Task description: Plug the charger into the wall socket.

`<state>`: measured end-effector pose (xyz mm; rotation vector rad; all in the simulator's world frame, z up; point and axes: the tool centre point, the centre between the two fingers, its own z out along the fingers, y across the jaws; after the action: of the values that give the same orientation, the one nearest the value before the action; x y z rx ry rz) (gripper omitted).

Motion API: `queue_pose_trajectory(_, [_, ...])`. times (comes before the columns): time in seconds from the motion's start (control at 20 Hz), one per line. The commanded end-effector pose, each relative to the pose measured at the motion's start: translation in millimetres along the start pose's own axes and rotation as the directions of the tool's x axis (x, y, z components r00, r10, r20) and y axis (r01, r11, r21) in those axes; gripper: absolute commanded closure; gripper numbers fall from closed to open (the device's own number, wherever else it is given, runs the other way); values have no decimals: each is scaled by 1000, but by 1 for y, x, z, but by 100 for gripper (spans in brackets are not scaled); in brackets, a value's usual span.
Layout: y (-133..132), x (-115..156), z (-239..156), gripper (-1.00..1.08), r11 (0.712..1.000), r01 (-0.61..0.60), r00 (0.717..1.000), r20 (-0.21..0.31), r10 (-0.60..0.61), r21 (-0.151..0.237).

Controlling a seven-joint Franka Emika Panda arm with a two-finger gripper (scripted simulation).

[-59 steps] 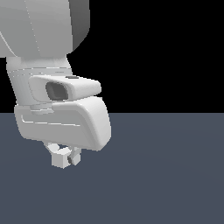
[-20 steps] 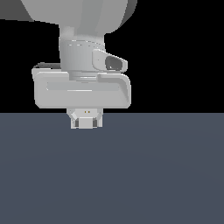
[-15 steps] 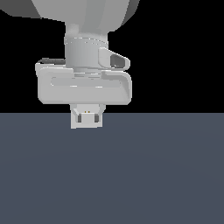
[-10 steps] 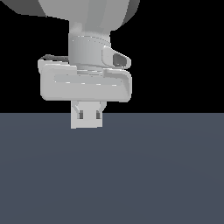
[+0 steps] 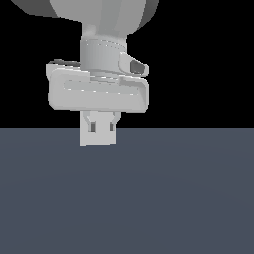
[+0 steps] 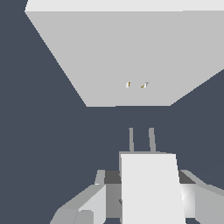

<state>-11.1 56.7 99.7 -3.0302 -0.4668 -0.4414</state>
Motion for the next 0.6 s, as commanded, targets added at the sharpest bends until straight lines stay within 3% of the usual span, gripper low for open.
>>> queue_pose_trajectory(0.0, [0, 1, 0, 108, 1000, 6, 1000, 0, -6, 2])
queue_pose_trajectory(0.55, [0, 9, 2, 108, 1000, 5, 1000, 0, -5, 1])
